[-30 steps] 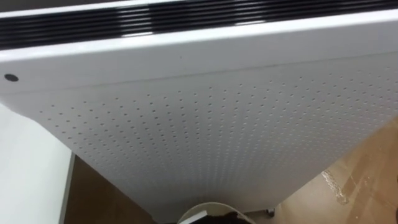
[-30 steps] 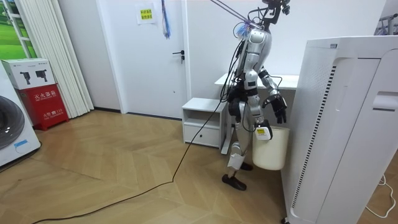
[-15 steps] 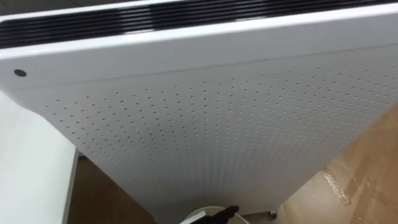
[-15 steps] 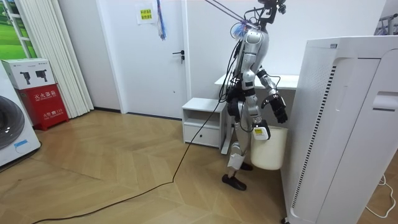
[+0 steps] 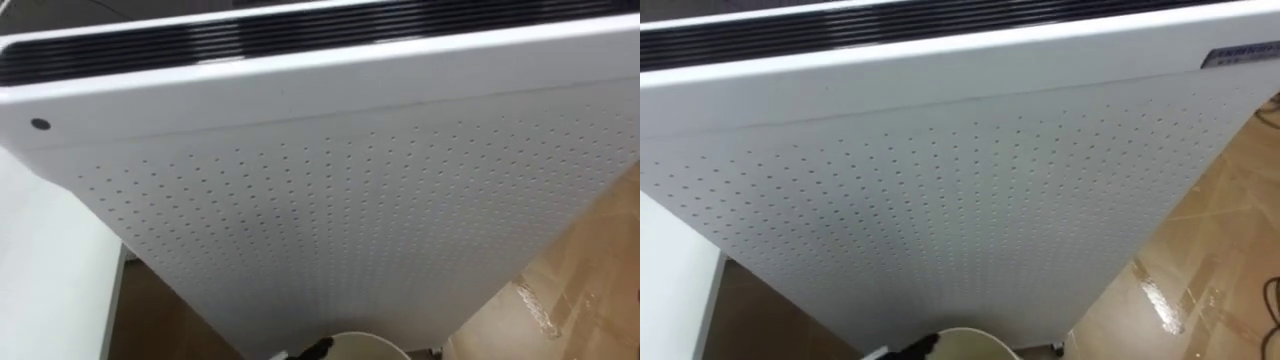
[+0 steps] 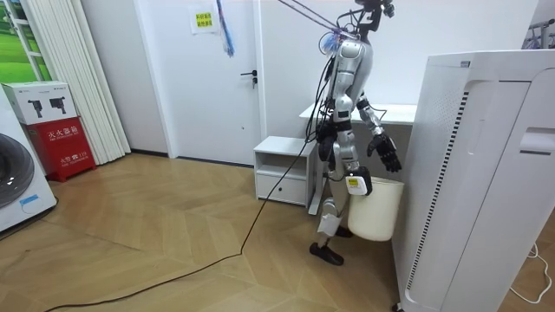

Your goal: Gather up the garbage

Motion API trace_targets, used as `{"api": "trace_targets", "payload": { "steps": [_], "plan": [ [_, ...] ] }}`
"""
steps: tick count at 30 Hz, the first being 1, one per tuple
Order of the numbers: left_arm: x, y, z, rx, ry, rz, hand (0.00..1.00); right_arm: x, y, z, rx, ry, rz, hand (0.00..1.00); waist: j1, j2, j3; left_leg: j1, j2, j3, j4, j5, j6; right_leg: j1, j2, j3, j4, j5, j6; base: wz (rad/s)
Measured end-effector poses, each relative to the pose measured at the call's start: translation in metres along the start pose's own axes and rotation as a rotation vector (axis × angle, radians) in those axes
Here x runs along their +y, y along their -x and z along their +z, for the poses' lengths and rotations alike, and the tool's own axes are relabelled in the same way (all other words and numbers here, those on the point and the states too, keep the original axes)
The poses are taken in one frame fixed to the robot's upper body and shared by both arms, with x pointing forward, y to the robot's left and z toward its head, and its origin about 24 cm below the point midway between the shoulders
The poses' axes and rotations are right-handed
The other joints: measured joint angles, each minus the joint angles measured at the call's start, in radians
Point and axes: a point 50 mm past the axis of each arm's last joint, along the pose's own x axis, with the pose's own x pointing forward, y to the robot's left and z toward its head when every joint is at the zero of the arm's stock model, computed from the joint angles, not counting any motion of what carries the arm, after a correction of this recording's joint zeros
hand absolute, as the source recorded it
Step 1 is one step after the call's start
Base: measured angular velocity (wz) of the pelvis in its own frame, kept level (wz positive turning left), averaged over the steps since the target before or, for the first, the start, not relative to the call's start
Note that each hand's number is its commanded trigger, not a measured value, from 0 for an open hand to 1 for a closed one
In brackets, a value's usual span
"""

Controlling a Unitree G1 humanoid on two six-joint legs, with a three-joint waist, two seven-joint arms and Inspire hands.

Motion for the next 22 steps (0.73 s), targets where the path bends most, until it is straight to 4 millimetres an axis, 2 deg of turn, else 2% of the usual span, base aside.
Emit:
{"api": "trace_targets", "payload": {
  "steps": [3, 4, 6, 9, 11, 15, 16, 20, 22],
  "plan": [
    [-0.001, 0.010, -0.031, 0.109, 0.044, 0.049, 0.00, -0.011, 0.005, -0.011, 0.016, -0.045, -0.042, 1.00, -0.007, -0.006, -0.0045, 0.050, 0.000, -0.001, -0.025, 0.000, 0.000, 0.059, 0.004, -0.007, -0.038, 0.005, 0.002, -0.01],
    [-0.002, 0.016, -0.044, 0.150, 0.069, 0.075, 0.00, -0.016, 0.008, -0.019, 0.026, -0.061, -0.063, 1.00, -0.005, -0.010, -0.0129, 0.066, 0.000, -0.001, -0.034, 0.000, -0.001, 0.073, 0.004, -0.007, -0.047, 0.006, 0.003, 0.00],
    [-0.002, 0.025, -0.059, 0.200, 0.110, 0.111, 0.00, -0.022, 0.012, -0.027, 0.034, -0.090, -0.088, 1.00, -0.003, -0.016, -0.0157, 0.085, -0.001, 0.000, -0.042, 0.000, -0.001, 0.084, 0.005, -0.007, -0.050, 0.005, 0.004, 0.00],
    [-0.002, 0.035, -0.080, 0.278, 0.172, 0.174, 0.00, -0.030, 0.016, -0.035, 0.039, -0.118, -0.126, 1.00, -0.005, -0.019, -0.0151, 0.121, -0.002, 0.000, -0.065, 0.000, -0.001, 0.123, 0.006, -0.010, -0.067, 0.003, 0.005, 0.00],
    [-0.007, 0.039, -0.087, 0.303, 0.199, 0.183, 0.00, -0.034, 0.020, -0.045, 0.057, -0.121, -0.146, 1.00, -0.006, -0.026, -0.0124, 0.150, -0.003, -0.002, -0.076, -0.001, -0.003, 0.148, 0.007, -0.012, -0.081, 0.002, 0.006, 0.00],
    [-0.010, 0.047, -0.100, 0.350, 0.268, 0.234, 0.00, -0.038, 0.024, -0.053, 0.074, -0.142, -0.168, 1.00, 0.000, -0.042, -0.0150, 0.189, -0.002, -0.003, -0.094, -0.004, -0.008, 0.179, 0.012, -0.006, -0.090, -0.004, 0.004, -0.02],
    [-0.011, 0.052, -0.106, 0.367, 0.293, 0.253, 0.00, -0.039, 0.026, -0.057, 0.082, -0.145, -0.171, 1.00, 0.001, -0.044, -0.0187, 0.202, -0.002, -0.004, -0.101, -0.005, -0.009, 0.195, 0.013, -0.008, -0.102, -0.004, 0.004, 0.00],
    [-0.013, 0.058, -0.114, 0.398, 0.351, 0.296, 0.00, -0.041, 0.029, -0.064, 0.100, -0.151, -0.185, 1.00, 0.006, -0.048, -0.0219, 0.244, -0.002, -0.003, -0.106, -0.016, -0.013, 0.242, 0.017, -0.005, -0.123, -0.005, 0.005, -0.03],
    [-0.014, 0.063, -0.122, 0.419, 0.436, 0.347, 0.00, -0.041, 0.030, -0.067, 0.105, -0.156, -0.195, 1.00, 0.015, -0.049, -0.0220, 0.266, -0.001, 0.009, -0.108, -0.026, -0.017, 0.265, 0.024, 0.003, -0.136, -0.005, 0.005, -0.13]
  ]
}}
